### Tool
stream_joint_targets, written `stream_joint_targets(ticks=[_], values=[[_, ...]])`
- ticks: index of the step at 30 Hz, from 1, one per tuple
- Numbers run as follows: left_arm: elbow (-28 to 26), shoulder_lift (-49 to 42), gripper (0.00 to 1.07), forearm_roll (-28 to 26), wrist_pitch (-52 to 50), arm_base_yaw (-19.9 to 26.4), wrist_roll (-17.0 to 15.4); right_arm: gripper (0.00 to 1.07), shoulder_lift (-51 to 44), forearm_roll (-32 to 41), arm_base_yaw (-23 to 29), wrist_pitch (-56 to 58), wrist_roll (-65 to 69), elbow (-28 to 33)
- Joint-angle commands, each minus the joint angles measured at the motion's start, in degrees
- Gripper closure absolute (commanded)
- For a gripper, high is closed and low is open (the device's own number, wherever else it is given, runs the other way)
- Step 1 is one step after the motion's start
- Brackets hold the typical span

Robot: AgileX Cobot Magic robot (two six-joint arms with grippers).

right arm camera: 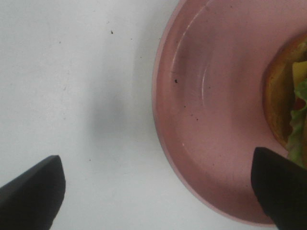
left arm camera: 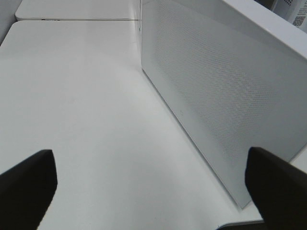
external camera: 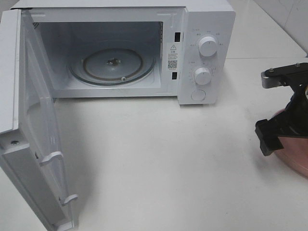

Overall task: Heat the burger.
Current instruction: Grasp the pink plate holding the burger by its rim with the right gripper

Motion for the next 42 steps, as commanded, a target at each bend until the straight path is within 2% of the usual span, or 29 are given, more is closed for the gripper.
stream_joint_targets(ticks=[1, 4, 21, 42], values=[[-0.11, -0.74, 0.07, -0.29, -0.86, -0.46, -0.34, 0.10, 1.72, 0.34, -0.74, -1.43, -2.12, -1.32], [-0.11, -0.74, 0.07, -0.29, -0.86, -0.46, -0.34, 0.11, 3.61, 0.34, -0.74, -1.72, -2.92, -2.41], [-0.11, -0.74, 0.07, -0.29, -0.86, -0.46, -0.34, 0.14, 11.17, 6.42, -8.08, -4.41, -11.92, -4.81], [-0.11, -0.74, 0.07, -0.29, -0.86, -0.46, -0.34, 0.20, 18.16, 7.05, -8.08, -7.05, -14.27, -5.96]])
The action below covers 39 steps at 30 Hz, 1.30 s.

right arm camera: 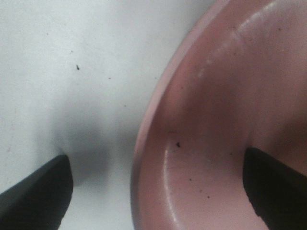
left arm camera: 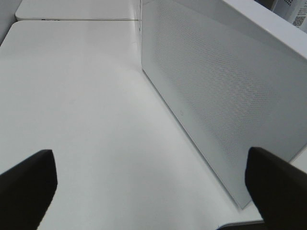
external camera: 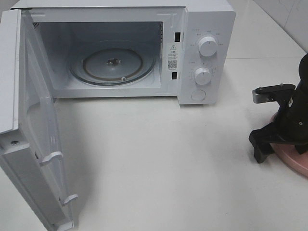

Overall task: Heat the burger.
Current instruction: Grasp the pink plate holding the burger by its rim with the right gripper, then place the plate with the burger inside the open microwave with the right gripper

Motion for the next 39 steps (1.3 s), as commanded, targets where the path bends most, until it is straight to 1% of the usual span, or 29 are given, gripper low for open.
stream_joint_targets(ticks=[1, 3, 4, 6, 7, 8, 9, 10, 11, 12, 13, 14, 15, 16, 17, 18, 19, 20, 21, 22, 34, 36, 38, 39], values=[[-0.11, -0.74, 0.07, -0.29, -0.86, -0.46, -0.34, 0.20, 0.80, -0.17, -0.29, -0.34, -1.09, -0.23], [-0.11, -0.74, 0.07, -0.29, -0.86, -0.46, -0.34, 0.26, 0.86, -0.29, -0.29, -0.34, -1.15, -0.23], [-0.11, -0.74, 0.07, -0.29, -0.86, -0.46, -0.34, 0.26, 0.86, -0.29, -0.29, -0.34, -1.15, -0.23], [-0.11, -0.74, 0.07, -0.29, -0.86, -0.46, -0.34, 0.34, 0.86, -1.49, -0.29, 0.34, -0.40, -0.23], [-0.11, -0.74, 0.07, -0.29, -0.86, -0.46, -0.34, 0.34, 0.86, -1.49, -0.29, 0.34, -0.40, -0.23], [-0.11, -0.74, 0.07, -0.29, -0.86, -0.46, -0.34, 0.40, 0.86, -1.66, -0.29, 0.63, -0.06, -0.23], [-0.11, -0.74, 0.07, -0.29, -0.86, -0.46, -0.34, 0.40, 0.86, -1.66, -0.29, 0.63, -0.06, -0.23], [-0.11, -0.74, 0.07, -0.29, -0.86, -0.46, -0.34, 0.46, 0.86, -1.66, -0.29, 1.32, 0.00, -0.23], [-0.11, -0.74, 0.07, -0.29, -0.86, -0.46, -0.34, 0.50, 0.86, -1.66, -0.29, 1.55, 0.23, -0.23], [-0.11, -0.74, 0.07, -0.29, -0.86, -0.46, -0.34, 0.50, 0.86, -1.66, -0.29, 1.55, 0.23, -0.23], [-0.11, -0.74, 0.07, -0.29, -0.86, -0.46, -0.34, 0.57, 0.86, -1.66, -0.29, 1.66, 0.57, -0.23], [-0.11, -0.74, 0.07, -0.29, -0.86, -0.46, -0.34, 0.62, 0.86, -1.66, -0.29, 1.66, 0.69, -0.23], [-0.11, -0.74, 0.07, -0.29, -0.86, -0.46, -0.34, 0.62, 0.86, -1.66, -0.29, 1.66, 0.69, -0.23], [-0.11, -0.74, 0.07, -0.29, -0.86, -0.46, -0.34, 0.72, 0.86, -1.66, -0.29, 1.66, 0.97, -0.23], [-0.11, -0.74, 0.07, -0.29, -0.86, -0.46, -0.34, 0.85, 0.86, -1.66, -0.29, 1.66, 1.15, -0.23], [-0.11, -0.74, 0.07, -0.29, -0.86, -0.46, -0.34, 0.85, 0.86, -1.66, -0.29, 1.66, 1.15, -0.23], [-0.11, -0.74, 0.07, -0.29, -0.86, -0.46, -0.34, 0.90, 0.86, -1.66, -0.29, 1.66, 1.20, -0.23], [-0.11, -0.74, 0.07, -0.29, -0.86, -0.46, -0.34, 0.90, 0.86, -1.66, -0.29, 1.66, 1.20, -0.23], [-0.11, -0.74, 0.07, -0.29, -0.86, -0.46, -0.34, 1.00, 0.86, -1.66, -0.29, 1.66, 1.20, -0.23], [-0.11, -0.74, 0.07, -0.29, -0.86, -0.46, -0.34, 1.07, 0.86, -1.66, -0.29, 1.66, 1.20, -0.23], [-0.11, -0.74, 0.07, -0.29, -0.86, -0.46, -0.34, 1.07, 0.00, -1.95, 0.29, 3.72, 1.49, -0.23], [-0.11, -0.74, 0.07, -0.29, -0.86, -0.46, -0.34, 1.07, -0.69, -4.87, 1.55, 4.24, 4.01, -0.17], [-0.11, -0.74, 0.07, -0.29, -0.86, -0.46, -0.34, 1.07, -0.92, -5.96, 2.06, 4.53, 5.56, -0.17], [-0.11, -0.74, 0.07, -0.29, -0.86, -0.46, -0.34, 1.07, -0.92, -8.48, 3.27, 5.50, 8.14, -0.11]])
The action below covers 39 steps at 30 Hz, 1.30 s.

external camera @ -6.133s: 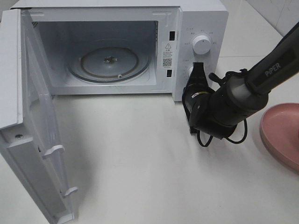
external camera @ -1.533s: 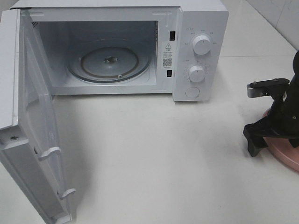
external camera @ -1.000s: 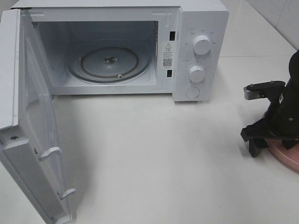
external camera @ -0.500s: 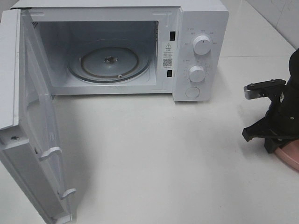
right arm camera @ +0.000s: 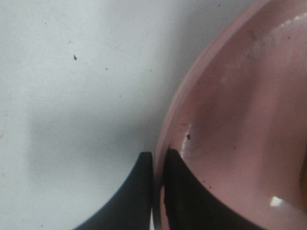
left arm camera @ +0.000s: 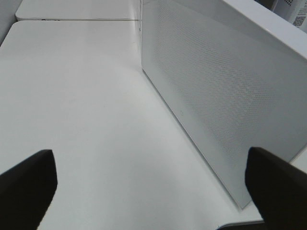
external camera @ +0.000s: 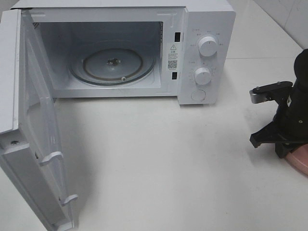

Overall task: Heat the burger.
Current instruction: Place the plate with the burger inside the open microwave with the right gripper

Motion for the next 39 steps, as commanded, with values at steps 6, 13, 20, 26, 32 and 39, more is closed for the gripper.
stream_joint_targets(ticks=[6, 13, 20, 26, 32, 39], values=[[-0.11, -0.74, 0.07, -0.29, -0.86, -0.46, -0.34, 1.07, -1.55, -10.31, 4.41, 5.79, 12.09, 1.26], [-0.11, -0.74, 0.07, -0.29, -0.86, -0.46, -0.34, 1.07, -3.90, -15.64, 8.08, 8.71, 17.93, 1.26], [-0.11, -0.74, 0.07, -0.29, -0.86, -0.46, -0.34, 1.07, -5.10, -17.70, 12.09, 13.46, 21.26, 1.26], [-0.11, -0.74, 0.07, -0.29, -0.86, -0.46, -0.34, 1.07, -5.16, -18.91, 14.84, 16.62, 23.43, 1.26], [-0.11, -0.74, 0.07, -0.29, -0.86, -0.46, -0.34, 1.07, -5.16, -19.19, 18.45, 19.48, 24.64, 1.26], [-0.11, -0.74, 0.07, -0.29, -0.86, -0.46, -0.34, 1.07, -6.53, -19.60, 23.09, 21.26, 25.90, 2.29]])
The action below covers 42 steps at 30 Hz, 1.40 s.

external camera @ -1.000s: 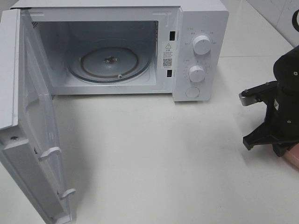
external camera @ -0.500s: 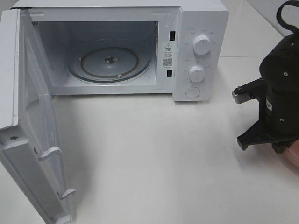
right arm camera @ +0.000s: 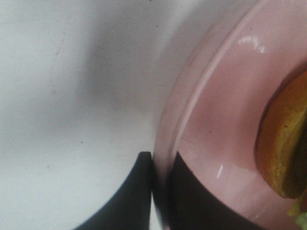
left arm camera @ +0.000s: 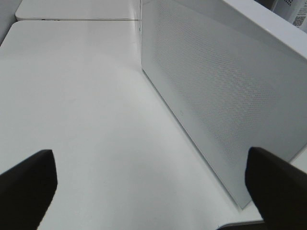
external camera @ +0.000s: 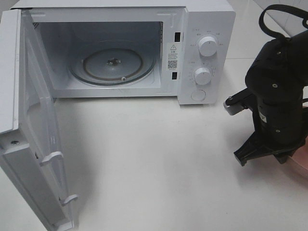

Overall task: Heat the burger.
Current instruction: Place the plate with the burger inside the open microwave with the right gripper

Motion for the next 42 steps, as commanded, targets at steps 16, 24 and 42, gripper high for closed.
stream_joint_targets(ticks=[16, 24, 42], values=[[-0.11, -0.74, 0.07, -0.29, -0.86, -0.46, -0.34, 1.07, -12.55, -2.86, 10.66, 5.44, 4.41, 10.83], [-0.11, -0.74, 0.07, -0.29, -0.86, -0.46, -0.34, 1.07, -16.27, -2.75, 16.50, 8.31, 5.56, 13.52], [-0.11, -0.74, 0.07, -0.29, -0.86, -0.46, -0.34, 1.07, -18.91, -1.43, 35.41, 11.06, 6.07, 13.87]])
